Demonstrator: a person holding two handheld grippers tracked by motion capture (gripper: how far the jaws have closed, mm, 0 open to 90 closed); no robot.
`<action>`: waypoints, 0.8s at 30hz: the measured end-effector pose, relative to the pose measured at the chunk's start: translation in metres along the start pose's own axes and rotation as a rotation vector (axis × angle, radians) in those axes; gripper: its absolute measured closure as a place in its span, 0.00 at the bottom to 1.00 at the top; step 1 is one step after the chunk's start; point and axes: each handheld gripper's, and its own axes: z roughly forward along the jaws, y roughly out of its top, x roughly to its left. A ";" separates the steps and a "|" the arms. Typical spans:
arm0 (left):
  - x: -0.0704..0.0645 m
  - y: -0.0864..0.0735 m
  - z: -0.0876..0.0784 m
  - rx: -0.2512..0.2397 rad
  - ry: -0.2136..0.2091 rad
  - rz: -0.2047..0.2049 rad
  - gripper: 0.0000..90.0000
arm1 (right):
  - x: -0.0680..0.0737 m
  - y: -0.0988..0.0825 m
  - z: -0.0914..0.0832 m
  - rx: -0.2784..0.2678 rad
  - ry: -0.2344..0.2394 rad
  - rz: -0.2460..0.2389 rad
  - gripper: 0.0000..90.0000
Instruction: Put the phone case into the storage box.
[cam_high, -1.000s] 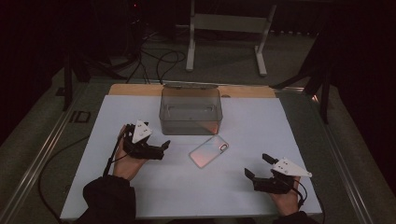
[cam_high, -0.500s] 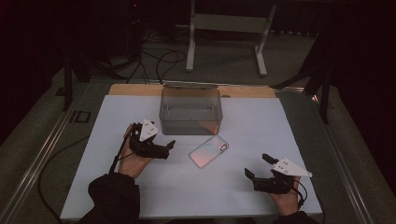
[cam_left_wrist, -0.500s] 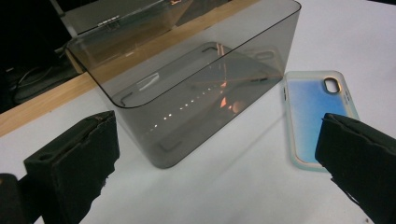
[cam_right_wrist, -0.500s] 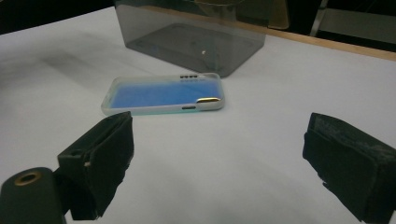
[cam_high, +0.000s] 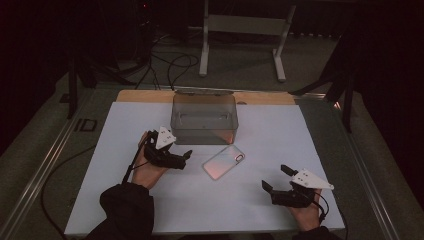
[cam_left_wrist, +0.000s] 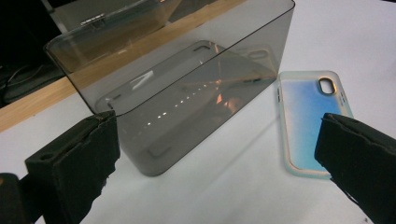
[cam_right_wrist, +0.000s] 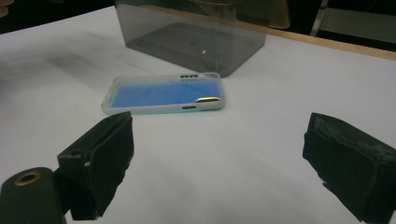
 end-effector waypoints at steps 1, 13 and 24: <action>-0.001 0.000 0.001 0.002 -0.004 -0.001 0.01 | 0.000 0.000 0.000 0.000 0.000 0.000 0.10; -0.007 0.002 0.012 0.024 -0.023 0.011 0.02 | 0.000 0.000 0.000 -0.001 0.000 -0.001 0.10; -0.013 0.005 0.021 0.030 -0.041 0.014 0.02 | -0.001 0.000 0.000 -0.001 0.001 0.000 0.10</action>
